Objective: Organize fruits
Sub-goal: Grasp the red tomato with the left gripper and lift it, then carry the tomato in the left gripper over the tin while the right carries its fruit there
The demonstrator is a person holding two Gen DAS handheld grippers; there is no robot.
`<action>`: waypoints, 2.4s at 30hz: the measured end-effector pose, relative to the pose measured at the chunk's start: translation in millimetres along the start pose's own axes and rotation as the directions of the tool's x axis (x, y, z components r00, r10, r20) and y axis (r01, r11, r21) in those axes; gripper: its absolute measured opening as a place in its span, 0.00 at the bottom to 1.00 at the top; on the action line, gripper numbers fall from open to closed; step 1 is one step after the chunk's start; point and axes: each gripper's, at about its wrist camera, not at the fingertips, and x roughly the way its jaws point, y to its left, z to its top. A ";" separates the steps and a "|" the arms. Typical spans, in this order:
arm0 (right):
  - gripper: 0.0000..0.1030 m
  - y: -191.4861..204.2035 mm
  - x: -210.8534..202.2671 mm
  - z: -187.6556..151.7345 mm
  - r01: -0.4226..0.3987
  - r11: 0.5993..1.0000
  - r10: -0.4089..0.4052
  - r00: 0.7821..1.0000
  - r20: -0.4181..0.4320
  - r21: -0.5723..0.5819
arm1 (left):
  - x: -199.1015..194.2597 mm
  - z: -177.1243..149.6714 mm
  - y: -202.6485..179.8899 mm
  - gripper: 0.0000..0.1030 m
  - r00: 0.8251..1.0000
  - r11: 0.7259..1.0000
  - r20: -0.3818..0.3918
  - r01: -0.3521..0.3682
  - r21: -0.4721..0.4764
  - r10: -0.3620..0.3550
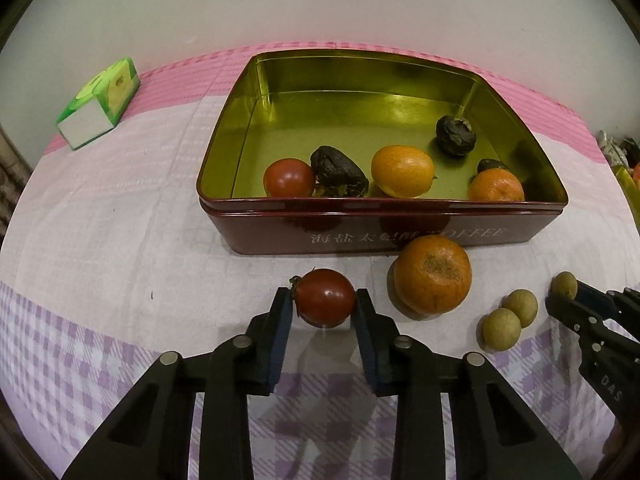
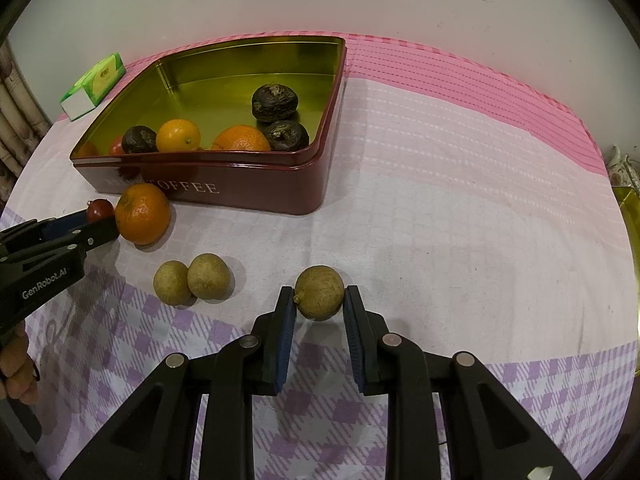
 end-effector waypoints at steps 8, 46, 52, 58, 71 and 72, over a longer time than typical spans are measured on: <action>0.22 0.6 0.3 -0.3 0.003 1.000 -0.003 1.000 -0.001 0.002 | -3.4 -4.5 1.2 0.29 1.000 1.000 -0.004 0.002 -0.005 -0.002; 0.22 9.7 -15.0 -6.7 0.017 1.000 -0.017 1.000 -0.021 -0.001 | -31.2 -17.4 8.2 0.28 0.999 1.000 0.034 0.011 -0.011 -0.010; 0.22 12.7 -24.8 0.7 -0.005 1.000 0.005 1.000 -0.002 -0.009 | -40.5 -12.0 5.5 0.28 0.998 1.000 0.055 0.021 -0.007 -0.020; 0.22 12.9 -38.8 18.1 -0.028 1.000 0.028 0.999 0.039 -0.008 | -52.6 0.5 2.0 0.28 0.996 0.999 0.087 0.035 0.001 -0.035; 0.22 19.0 -45.2 60.4 -0.050 0.998 0.052 0.996 0.072 -0.034 | -56.6 40.3 11.6 0.28 0.993 1.000 0.119 0.025 -0.010 -0.024; 0.22 19.6 -44.0 62.2 -0.051 0.998 0.053 0.996 0.071 -0.036 | -55.1 43.5 11.9 0.28 0.993 1.000 0.119 0.023 -0.009 -0.021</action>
